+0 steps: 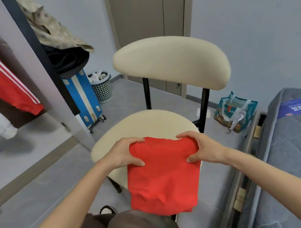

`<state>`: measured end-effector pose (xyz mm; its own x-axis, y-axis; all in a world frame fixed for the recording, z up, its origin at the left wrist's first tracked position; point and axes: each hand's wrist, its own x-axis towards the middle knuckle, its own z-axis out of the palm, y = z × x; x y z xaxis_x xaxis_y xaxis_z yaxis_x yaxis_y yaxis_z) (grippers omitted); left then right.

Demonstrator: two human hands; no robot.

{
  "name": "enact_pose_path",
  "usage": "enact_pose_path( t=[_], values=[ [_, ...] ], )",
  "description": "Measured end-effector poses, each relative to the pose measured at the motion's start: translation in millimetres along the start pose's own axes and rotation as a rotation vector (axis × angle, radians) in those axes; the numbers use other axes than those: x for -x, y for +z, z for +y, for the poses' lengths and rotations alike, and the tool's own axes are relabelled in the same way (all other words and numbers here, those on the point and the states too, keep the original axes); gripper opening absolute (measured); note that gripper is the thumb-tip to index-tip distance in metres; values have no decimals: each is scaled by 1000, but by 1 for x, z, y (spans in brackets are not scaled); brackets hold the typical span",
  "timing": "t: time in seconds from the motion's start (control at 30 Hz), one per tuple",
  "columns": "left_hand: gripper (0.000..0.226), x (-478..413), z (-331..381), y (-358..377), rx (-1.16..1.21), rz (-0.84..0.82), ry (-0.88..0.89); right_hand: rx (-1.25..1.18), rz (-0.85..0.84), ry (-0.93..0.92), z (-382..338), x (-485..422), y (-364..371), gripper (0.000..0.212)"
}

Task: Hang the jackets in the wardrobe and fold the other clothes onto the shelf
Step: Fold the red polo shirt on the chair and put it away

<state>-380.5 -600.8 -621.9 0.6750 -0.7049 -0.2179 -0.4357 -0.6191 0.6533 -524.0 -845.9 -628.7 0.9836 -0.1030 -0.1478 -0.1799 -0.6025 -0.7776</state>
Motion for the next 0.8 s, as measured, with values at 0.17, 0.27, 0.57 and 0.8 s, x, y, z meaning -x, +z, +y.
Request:
enact_pose_path(
  t=[0.17,0.27,0.57,0.8],
  values=[
    [39,30,27,-17,-145,279,65,185,123,-91,-35,18,-21,44],
    [32,45,41,-27,-196,376,72,309,222,-117,-54,29,-33,32],
    [26,75,65,-42,439,251,-21,-327,386,-48,-71,48,-43,32],
    [16,45,33,11,556,431,-203,-456,367,174,-30,15,1,35]
  ],
)
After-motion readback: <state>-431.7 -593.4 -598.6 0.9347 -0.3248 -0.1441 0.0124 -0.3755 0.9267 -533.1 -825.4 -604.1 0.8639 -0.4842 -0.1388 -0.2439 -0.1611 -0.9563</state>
